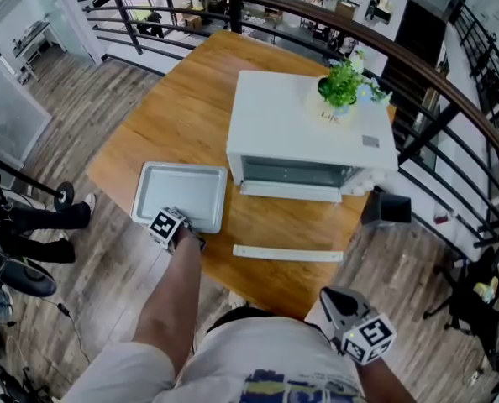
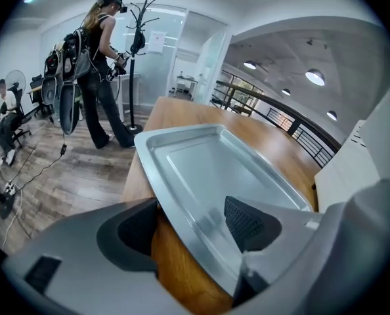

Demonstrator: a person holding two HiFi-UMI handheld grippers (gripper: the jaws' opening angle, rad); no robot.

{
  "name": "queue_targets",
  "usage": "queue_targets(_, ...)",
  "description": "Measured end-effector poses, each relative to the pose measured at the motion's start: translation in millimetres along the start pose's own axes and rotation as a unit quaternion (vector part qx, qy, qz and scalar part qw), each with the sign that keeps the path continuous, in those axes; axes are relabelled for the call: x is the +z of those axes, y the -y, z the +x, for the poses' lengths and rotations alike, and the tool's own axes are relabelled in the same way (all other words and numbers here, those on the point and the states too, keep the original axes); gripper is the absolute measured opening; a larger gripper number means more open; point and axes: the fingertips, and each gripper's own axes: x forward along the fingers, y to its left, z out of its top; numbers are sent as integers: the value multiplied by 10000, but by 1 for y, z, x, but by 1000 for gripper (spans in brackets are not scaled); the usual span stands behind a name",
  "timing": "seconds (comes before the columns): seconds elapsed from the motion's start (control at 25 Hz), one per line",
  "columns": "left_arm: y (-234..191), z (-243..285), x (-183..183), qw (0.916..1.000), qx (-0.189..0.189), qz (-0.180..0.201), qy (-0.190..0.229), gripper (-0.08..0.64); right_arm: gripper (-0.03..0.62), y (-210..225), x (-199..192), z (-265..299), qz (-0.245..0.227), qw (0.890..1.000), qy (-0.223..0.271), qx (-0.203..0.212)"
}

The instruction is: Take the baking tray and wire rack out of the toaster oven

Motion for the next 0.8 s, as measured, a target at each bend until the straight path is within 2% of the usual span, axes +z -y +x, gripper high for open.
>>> queue_targets(0.24, -7, -10, -1, 9999, 86, 64, 68, 308, 2, 7, 2, -5, 15, 9999, -42, 96)
queue_targets(0.44, -8, -20, -3, 9996, -39, 172, 213, 308, 2, 12, 2, -3, -11, 9997, -32, 259)
queue_targets(0.6, 15, -39, -19, 9972, -720, 174, 128, 307, 2, 16, 0, -6, -69, 9990, 17, 440)
queue_targets(0.8, 38, -71, -24, 9885, -1383, 547, 267, 307, 2, 21, -1, -6, -165, 9978, 33, 644)
